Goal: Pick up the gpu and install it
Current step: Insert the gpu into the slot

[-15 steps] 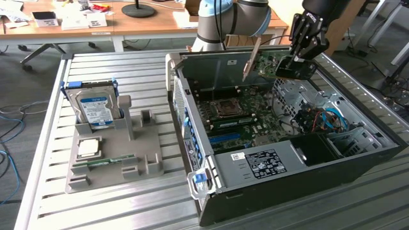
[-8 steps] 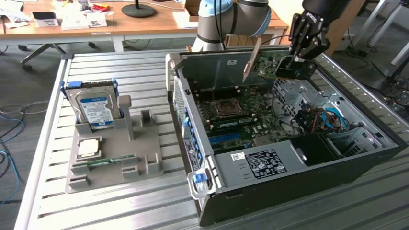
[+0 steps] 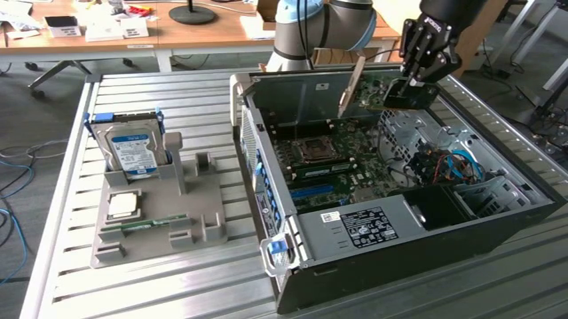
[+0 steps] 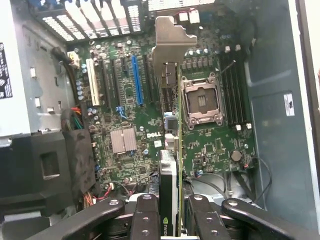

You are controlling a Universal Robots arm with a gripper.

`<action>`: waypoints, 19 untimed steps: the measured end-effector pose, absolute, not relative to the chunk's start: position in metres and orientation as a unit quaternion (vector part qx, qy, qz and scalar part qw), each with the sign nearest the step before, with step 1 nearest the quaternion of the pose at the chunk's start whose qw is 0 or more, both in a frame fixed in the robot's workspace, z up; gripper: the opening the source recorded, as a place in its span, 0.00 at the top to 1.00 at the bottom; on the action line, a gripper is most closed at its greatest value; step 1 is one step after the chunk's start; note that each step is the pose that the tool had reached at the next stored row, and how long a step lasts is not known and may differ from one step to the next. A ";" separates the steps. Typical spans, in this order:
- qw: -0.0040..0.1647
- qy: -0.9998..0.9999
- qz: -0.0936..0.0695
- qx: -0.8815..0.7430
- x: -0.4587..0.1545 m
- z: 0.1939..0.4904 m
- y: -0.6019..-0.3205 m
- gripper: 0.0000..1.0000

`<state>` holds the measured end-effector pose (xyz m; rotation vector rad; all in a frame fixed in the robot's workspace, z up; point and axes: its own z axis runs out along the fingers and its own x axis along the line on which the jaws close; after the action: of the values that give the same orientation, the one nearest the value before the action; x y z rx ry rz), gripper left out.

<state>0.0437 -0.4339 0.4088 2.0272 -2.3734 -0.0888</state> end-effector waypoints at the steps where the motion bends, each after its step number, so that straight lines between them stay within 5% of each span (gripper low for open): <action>1: 0.010 -0.758 -0.028 0.651 0.044 0.409 -0.434 0.73; 19: -0.009 -0.746 -0.012 0.666 0.040 0.403 -0.434 0.73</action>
<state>0.0396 -0.4340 0.4031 2.1035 -2.3574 -0.0375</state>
